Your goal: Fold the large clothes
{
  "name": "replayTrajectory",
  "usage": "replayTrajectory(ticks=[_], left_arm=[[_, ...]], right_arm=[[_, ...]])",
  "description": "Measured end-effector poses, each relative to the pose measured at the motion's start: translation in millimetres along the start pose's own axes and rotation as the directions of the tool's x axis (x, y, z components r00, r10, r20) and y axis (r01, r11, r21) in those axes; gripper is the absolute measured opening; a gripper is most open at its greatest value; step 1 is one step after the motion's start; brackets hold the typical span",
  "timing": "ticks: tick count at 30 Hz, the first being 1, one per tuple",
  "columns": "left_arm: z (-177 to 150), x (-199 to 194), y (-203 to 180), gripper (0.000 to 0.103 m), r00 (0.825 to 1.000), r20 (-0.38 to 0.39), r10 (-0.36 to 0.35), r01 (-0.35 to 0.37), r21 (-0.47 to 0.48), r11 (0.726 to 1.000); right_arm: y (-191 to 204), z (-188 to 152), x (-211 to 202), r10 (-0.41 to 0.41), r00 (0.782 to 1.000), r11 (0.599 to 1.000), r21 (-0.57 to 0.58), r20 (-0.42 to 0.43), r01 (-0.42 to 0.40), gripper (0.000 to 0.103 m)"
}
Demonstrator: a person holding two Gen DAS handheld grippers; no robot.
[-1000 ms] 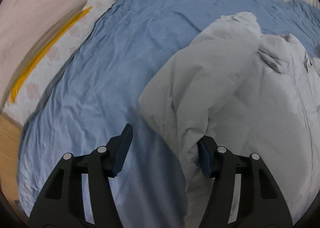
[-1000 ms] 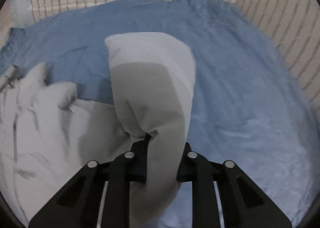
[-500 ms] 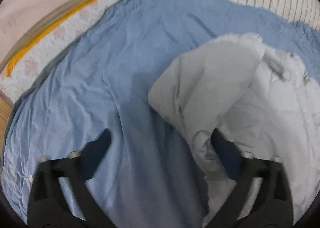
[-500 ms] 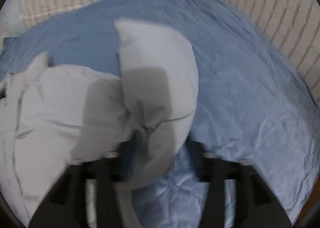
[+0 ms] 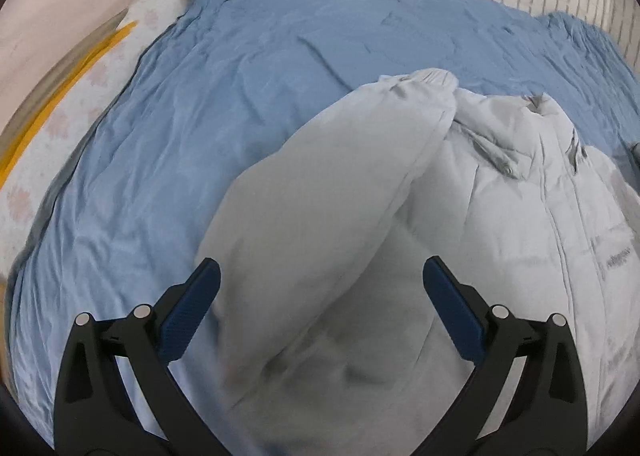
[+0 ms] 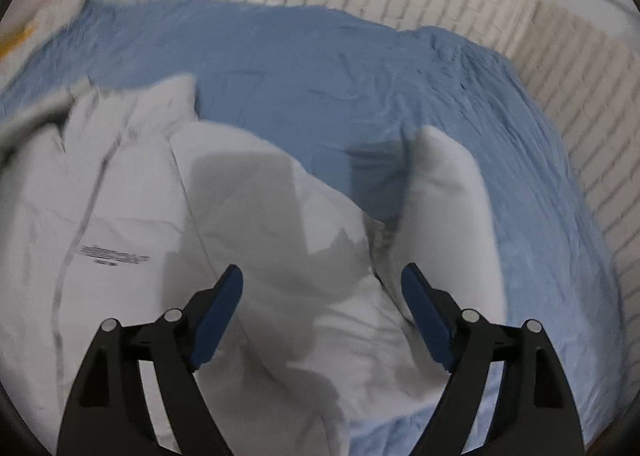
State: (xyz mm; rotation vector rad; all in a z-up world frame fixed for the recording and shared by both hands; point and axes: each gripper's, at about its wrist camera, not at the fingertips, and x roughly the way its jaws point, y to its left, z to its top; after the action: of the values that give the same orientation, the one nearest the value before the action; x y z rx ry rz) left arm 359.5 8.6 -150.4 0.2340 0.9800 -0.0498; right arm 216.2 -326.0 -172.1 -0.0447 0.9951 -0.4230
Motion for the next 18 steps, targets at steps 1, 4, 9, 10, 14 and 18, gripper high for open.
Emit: replayTrajectory(ticks=[1, 4, 9, 10, 14, 18], left_arm=[[6, 6, -8, 0.100, 1.000, 0.002, 0.015, -0.015, 0.014, 1.000], [23, 27, -24, 0.100, 0.999, -0.018, 0.035, -0.034, 0.048, 0.998], [41, 63, -42, 0.088, 0.991, -0.044, 0.123, -0.119, 0.096, 0.988], [44, 67, -46, 0.076, 0.991, -0.046, 0.128, -0.123, 0.100, 0.987], [54, 77, -54, 0.037, 0.993, -0.065, 0.103, -0.098, 0.082, 0.992], [44, 44, -39, 0.021, 0.999, -0.007, -0.037, 0.037, 0.001, 0.999]], right_arm=[[6, 3, 6, -0.015, 1.000, 1.000, -0.015, -0.007, 0.015, 0.082], [15, 3, 16, -0.029, 0.999, 0.999, -0.032, -0.017, 0.028, 0.081], [9, 2, 21, -0.017, 0.999, 1.000, 0.014, -0.034, 0.017, 0.081], [7, 2, 20, -0.014, 0.999, 1.000, 0.019, -0.034, 0.014, 0.081], [4, -3, 18, -0.034, 0.999, 0.999, 0.009, -0.021, 0.034, 0.081], [0, -13, 14, -0.035, 0.999, 0.999, 0.016, -0.015, 0.035, 0.081]])
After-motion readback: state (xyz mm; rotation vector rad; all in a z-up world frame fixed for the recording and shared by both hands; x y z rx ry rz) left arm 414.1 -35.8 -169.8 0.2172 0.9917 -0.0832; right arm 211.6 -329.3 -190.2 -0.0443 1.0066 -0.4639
